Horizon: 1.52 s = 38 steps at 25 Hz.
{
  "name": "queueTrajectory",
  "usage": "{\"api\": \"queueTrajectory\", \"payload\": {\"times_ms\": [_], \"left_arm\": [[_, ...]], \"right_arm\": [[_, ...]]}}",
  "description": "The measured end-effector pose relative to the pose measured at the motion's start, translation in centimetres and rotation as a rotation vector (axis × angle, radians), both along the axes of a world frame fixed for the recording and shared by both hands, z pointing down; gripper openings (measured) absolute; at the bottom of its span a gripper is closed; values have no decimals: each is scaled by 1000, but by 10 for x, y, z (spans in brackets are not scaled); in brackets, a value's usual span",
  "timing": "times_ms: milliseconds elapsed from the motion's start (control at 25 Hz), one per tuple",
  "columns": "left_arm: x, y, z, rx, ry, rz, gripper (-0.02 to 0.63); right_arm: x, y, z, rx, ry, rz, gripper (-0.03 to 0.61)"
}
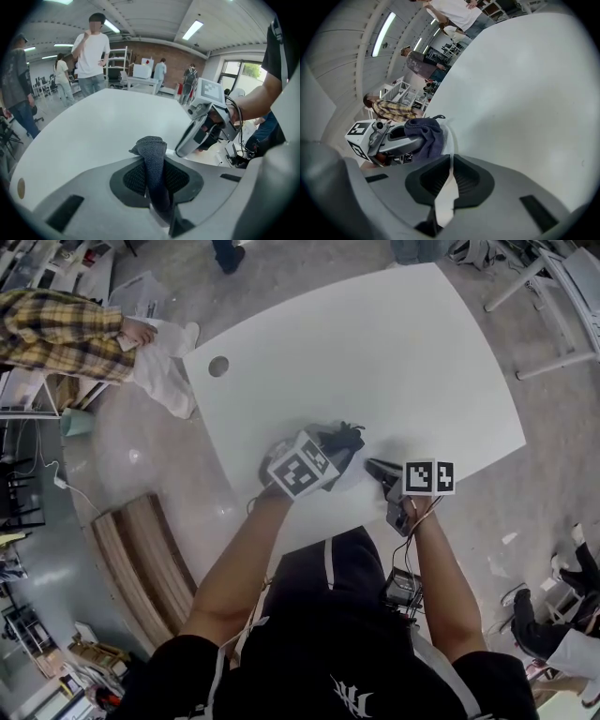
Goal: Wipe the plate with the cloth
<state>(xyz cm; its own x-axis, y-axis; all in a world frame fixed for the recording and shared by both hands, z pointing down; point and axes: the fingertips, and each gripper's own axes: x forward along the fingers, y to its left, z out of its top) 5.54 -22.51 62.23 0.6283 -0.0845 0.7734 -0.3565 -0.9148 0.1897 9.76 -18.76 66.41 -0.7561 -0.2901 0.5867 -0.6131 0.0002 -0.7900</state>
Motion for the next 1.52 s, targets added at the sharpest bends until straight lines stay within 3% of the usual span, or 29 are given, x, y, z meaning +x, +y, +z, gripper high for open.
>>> {"api": "queueTrajectory", "payload": {"times_ms": [320,640,840,1080,1320,1520], "left_arm": [[-48,-15,4,3,-45,-91,54],[-77,23,5,-25,-77,-98,54],[-65,61,5,-66,-51,-80,54],[-24,81,1,-91,5,-29,54],[6,71,0,-89,36,6,54],[9,45,-4,-58,38,-13,54]], "right_arm": [[3,1,0,-1,-4,3,21],[2,-2,0,0,3,11,21],[2,-3,-1,6,6,14,20],[0,-4,-1,7,6,17,20],[0,-3,-1,9,5,13,20],[0,0,-1,10,3,10,20]]}}
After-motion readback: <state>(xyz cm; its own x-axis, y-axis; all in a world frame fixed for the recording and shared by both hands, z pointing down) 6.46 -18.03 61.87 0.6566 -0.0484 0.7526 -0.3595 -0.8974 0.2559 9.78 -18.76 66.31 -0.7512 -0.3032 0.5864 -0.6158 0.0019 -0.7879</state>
